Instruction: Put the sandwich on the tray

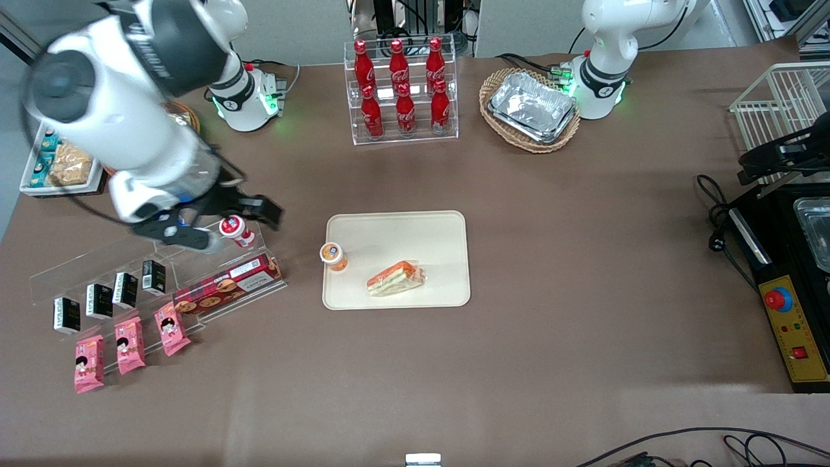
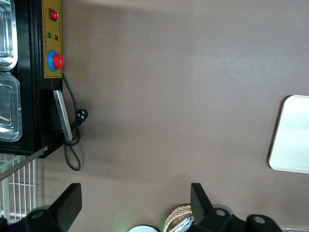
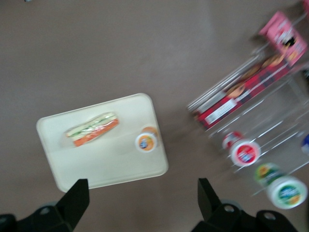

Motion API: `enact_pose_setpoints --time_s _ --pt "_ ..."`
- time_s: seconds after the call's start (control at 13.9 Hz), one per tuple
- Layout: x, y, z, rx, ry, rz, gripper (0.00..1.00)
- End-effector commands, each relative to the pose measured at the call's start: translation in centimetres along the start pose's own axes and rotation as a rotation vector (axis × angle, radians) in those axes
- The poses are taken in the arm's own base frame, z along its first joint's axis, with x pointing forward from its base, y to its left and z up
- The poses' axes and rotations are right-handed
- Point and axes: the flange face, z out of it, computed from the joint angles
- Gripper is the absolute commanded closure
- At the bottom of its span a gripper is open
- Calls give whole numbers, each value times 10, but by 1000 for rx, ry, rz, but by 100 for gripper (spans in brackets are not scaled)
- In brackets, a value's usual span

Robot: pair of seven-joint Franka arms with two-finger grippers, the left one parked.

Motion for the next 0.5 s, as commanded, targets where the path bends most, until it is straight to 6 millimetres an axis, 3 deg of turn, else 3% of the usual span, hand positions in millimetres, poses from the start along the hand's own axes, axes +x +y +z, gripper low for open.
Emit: enact_pose_setpoints --time_s 0.0,0.14,0.43 --pt "18 65 -19 -24 14 -155 0" --pt "26 91 -23 -29 17 -185 0" --pt "32 120 -33 -127 46 -191 0"
